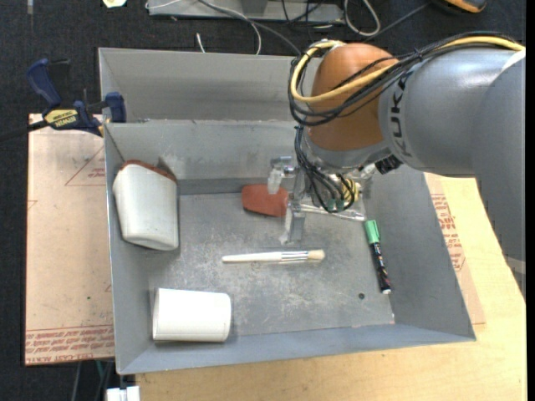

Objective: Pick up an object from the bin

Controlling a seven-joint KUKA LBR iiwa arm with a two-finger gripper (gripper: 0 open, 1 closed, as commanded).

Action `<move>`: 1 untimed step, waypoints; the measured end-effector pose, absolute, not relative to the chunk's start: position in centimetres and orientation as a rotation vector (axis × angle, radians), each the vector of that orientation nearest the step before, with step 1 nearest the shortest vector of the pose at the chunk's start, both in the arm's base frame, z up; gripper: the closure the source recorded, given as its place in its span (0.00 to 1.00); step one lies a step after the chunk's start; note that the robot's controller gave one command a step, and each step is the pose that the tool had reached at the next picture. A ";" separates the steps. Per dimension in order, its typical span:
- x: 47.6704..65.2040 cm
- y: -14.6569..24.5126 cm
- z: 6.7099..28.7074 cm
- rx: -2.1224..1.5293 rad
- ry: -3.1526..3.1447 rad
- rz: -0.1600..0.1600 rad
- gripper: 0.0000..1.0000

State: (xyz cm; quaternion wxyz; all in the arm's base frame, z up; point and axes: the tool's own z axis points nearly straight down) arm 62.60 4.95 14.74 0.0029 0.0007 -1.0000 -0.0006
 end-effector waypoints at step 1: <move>62.8 4.9 15.2 0.001 -3.143 -0.002 0.00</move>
Offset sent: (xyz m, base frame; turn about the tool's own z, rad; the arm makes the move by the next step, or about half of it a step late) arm -0.0550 -0.0221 -0.0774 -0.0743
